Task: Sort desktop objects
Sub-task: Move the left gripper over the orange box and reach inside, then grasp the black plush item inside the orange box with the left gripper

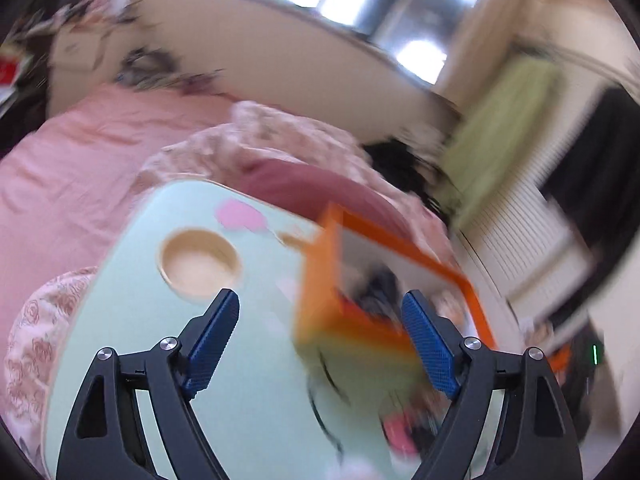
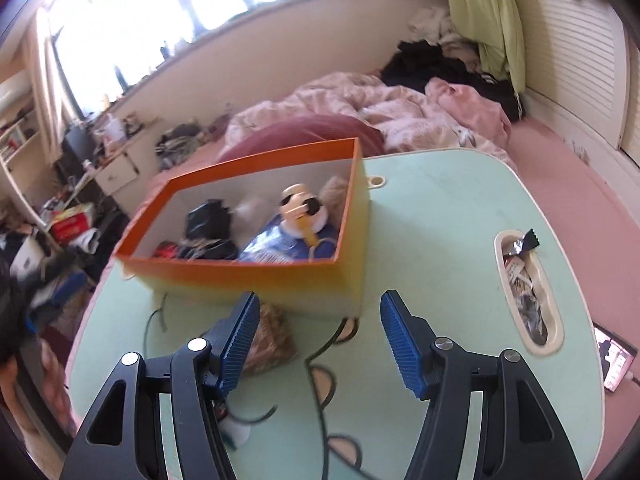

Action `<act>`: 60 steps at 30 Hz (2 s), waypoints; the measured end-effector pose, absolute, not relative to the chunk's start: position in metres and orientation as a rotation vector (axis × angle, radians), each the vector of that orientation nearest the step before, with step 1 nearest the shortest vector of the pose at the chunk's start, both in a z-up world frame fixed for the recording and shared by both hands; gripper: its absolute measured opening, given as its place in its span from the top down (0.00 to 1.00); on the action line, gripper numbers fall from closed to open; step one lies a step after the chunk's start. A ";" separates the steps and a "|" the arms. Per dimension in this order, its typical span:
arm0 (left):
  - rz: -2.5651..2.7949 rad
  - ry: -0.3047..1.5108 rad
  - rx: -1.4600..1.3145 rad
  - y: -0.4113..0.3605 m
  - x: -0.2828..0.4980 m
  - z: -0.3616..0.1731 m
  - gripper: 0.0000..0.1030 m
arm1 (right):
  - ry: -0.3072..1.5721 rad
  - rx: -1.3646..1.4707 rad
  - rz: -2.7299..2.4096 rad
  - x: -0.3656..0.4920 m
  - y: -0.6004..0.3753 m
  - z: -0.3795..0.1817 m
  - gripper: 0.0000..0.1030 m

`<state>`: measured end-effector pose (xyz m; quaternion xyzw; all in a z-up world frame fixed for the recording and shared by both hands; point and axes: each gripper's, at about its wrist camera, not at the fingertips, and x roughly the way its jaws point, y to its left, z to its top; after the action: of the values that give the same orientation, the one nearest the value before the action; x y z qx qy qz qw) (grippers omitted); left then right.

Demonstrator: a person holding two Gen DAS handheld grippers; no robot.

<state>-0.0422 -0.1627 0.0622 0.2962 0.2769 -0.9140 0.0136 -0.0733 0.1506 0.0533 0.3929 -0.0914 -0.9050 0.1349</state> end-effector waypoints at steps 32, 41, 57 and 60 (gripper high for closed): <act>-2.841 0.841 1.229 -0.122 -0.048 0.017 0.48 | -0.378 1.234 -2.499 -0.108 0.147 0.045 0.62; -2.897 0.827 1.011 -0.137 -0.017 0.059 0.41 | -0.359 0.961 -2.616 -0.034 0.169 0.068 0.41; -2.834 0.277 1.502 -0.042 -0.098 0.067 0.43 | -0.013 1.126 -2.666 0.012 0.148 0.013 0.20; -2.725 0.174 1.615 -0.037 -0.120 0.043 0.65 | -0.017 1.121 -2.665 0.015 0.148 0.014 0.20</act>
<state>-0.1203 -0.0367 0.0434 0.5091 0.0548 -0.8588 -0.0154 0.0148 0.1476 0.0137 0.3847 -0.0058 -0.9146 0.1247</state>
